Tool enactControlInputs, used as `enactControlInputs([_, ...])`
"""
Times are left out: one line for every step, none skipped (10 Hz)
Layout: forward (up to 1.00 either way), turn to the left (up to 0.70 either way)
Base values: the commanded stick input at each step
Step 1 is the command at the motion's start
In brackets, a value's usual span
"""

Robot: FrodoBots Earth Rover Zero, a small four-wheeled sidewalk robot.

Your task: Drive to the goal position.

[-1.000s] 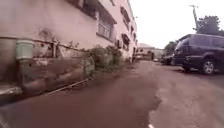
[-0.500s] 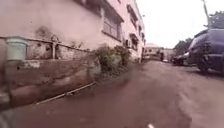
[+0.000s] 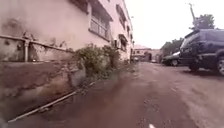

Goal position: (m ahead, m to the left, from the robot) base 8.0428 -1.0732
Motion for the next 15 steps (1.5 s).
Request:
enactControlInputs([1.0, -0.28])
enactControlInputs([1.0, -0.28])
enactControlInputs([1.0, -0.28])
enactControlInputs([1.0, -0.28])
enactControlInputs([1.0, -0.28])
enactControlInputs([1.0, -0.28])
enactControlInputs([1.0, -0.28])
enactControlInputs([1.0, -0.28])
enactControlInputs([1.0, -0.28])
enactControlInputs([1.0, -0.28])
enactControlInputs([1.0, -0.28])
enactControlInputs([1.0, -0.28])
enactControlInputs([1.0, -0.28])
enactControlInputs([1.0, -0.28])
enactControlInputs([1.0, -0.28])
